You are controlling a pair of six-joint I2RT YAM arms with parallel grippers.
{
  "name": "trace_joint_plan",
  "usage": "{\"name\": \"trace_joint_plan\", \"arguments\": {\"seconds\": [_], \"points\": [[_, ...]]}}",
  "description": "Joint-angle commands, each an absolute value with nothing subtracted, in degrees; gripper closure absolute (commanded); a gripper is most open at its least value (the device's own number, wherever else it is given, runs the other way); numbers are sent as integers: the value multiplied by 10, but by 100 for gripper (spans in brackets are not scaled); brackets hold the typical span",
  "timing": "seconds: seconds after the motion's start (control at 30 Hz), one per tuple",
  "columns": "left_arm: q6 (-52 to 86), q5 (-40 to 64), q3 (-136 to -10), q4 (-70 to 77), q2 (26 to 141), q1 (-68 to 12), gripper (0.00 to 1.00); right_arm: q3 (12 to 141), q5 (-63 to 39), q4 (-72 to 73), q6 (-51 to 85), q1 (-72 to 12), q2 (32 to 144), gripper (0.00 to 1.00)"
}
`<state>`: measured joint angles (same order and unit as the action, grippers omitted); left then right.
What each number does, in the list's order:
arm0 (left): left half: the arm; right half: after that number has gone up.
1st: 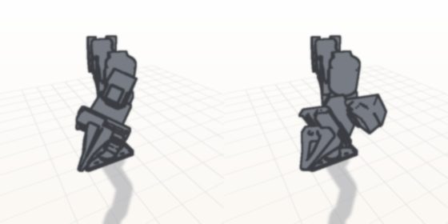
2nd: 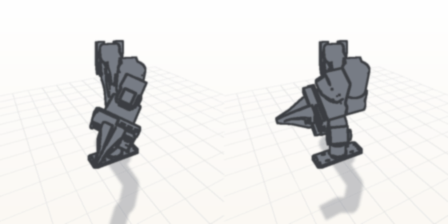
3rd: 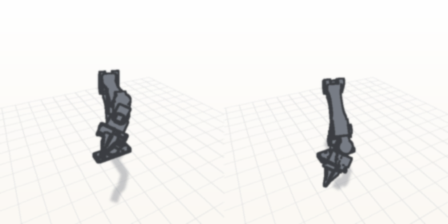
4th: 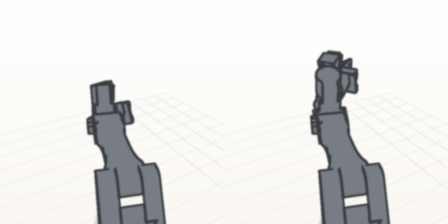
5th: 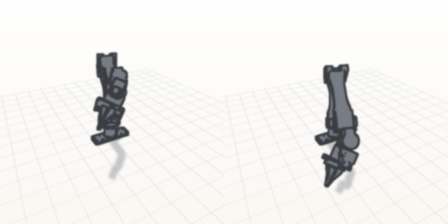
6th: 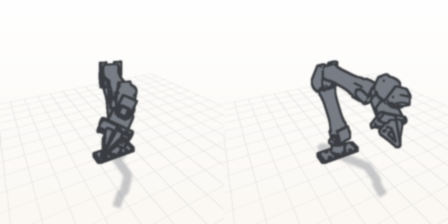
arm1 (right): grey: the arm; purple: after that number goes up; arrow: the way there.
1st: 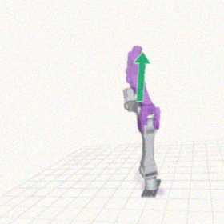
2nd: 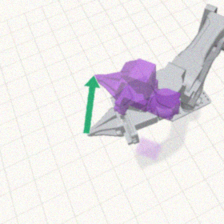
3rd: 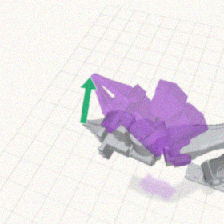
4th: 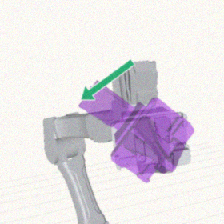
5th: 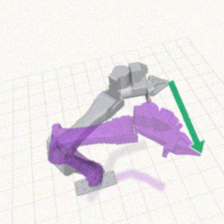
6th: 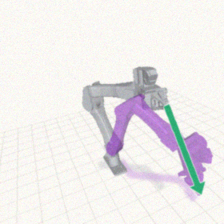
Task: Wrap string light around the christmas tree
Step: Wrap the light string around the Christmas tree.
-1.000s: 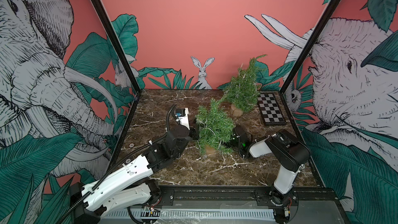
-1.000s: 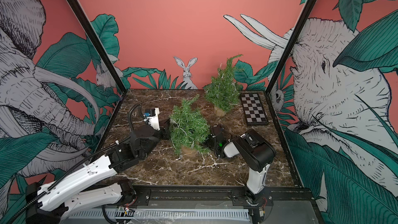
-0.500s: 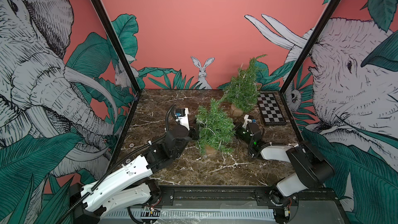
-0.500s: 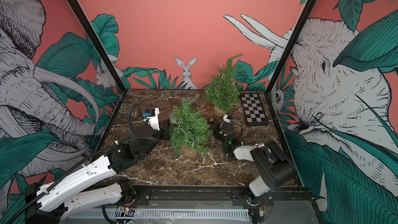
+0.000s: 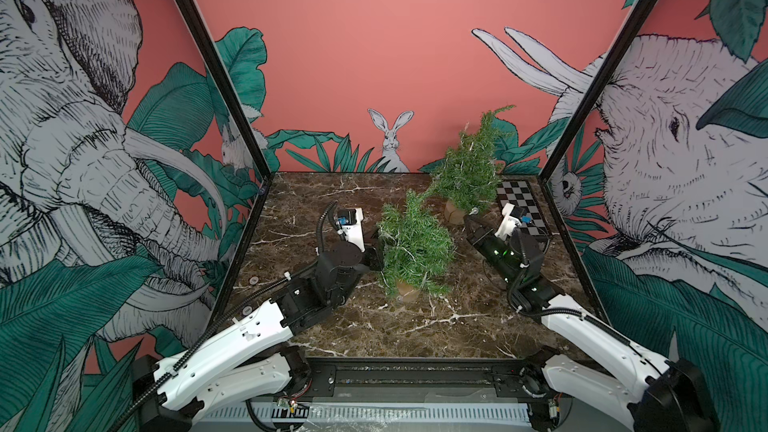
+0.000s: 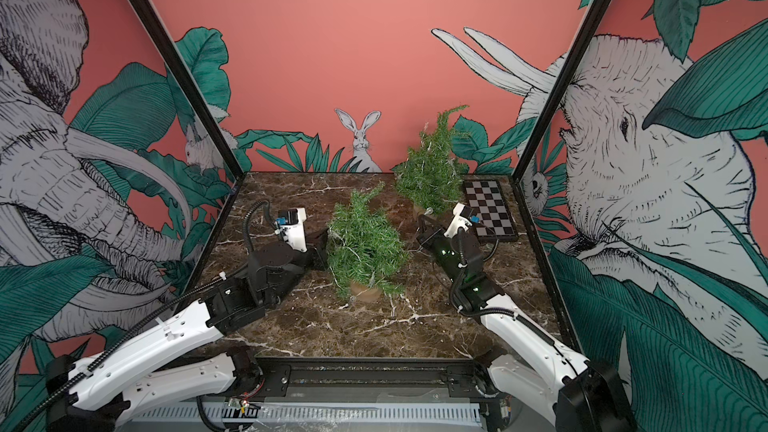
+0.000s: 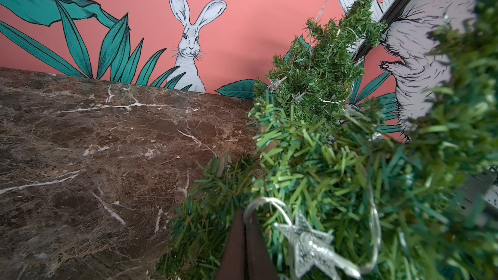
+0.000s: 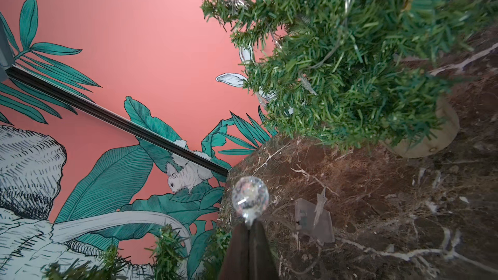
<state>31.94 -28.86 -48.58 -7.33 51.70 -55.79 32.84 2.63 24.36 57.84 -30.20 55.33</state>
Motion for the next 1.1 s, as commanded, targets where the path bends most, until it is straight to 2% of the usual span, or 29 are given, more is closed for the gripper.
{"name": "trace_joint_plan", "arguments": {"seconds": [0.0, 0.5, 0.83, 0.93, 1.07], "points": [[323, -285, -481, -56, 508, -555, 100, 339, 56, 201, 530, -317, 520, 100], [306, -274, -499, -67, 524, -555, 100, 250, 67, 67, 468, -350, 386, 100], [281, -279, -516, -91, 522, -555, 100, 201, 40, 69, 432, -376, 278, 100], [278, -282, -521, -97, 522, -555, 100, 194, 39, 63, 422, -380, 269, 100], [277, -278, -522, -94, 522, -555, 100, 203, 102, 11, 411, -382, 298, 100]]}}
